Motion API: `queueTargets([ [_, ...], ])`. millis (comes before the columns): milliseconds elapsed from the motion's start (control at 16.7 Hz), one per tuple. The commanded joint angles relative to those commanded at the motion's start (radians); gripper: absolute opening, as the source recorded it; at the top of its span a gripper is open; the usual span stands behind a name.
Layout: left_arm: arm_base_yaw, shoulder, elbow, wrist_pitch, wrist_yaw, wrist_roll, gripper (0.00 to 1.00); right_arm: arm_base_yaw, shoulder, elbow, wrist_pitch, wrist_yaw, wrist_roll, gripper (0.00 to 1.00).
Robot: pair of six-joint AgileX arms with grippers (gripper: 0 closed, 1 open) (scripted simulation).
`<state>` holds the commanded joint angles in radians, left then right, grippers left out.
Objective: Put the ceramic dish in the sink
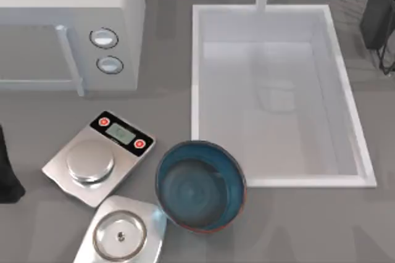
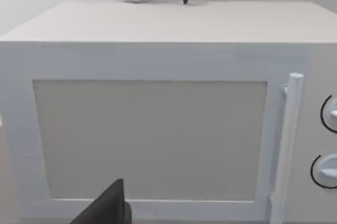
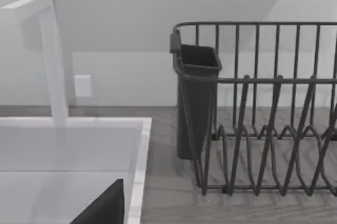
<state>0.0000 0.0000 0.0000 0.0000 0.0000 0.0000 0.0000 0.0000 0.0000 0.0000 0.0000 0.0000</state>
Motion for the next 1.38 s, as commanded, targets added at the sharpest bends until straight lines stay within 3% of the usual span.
queueTargets([
  [240, 0.0, 0.0, 0.0, 0.0, 0.0, 0.0, 1.0, 0.02, 0.03, 0.025, -0.018, -0.009, -0.016, 1.0],
  [480, 0.0, 0.0, 0.0, 0.0, 0.0, 0.0, 1.0, 0.126, 0.219, 0.169, -0.116, -0.053, -0.105, 1.0],
  [1020, 0.0, 0.0, 0.0, 0.0, 0.0, 0.0, 1.0, 0.463, 1.116, 0.74, -0.517, -0.154, -0.363, 1.0],
  [1380, 0.0, 0.0, 0.0, 0.0, 0.0, 0.0, 1.0, 0.612, 1.567, 1.119, -0.753, -0.169, -0.445, 1.0],
])
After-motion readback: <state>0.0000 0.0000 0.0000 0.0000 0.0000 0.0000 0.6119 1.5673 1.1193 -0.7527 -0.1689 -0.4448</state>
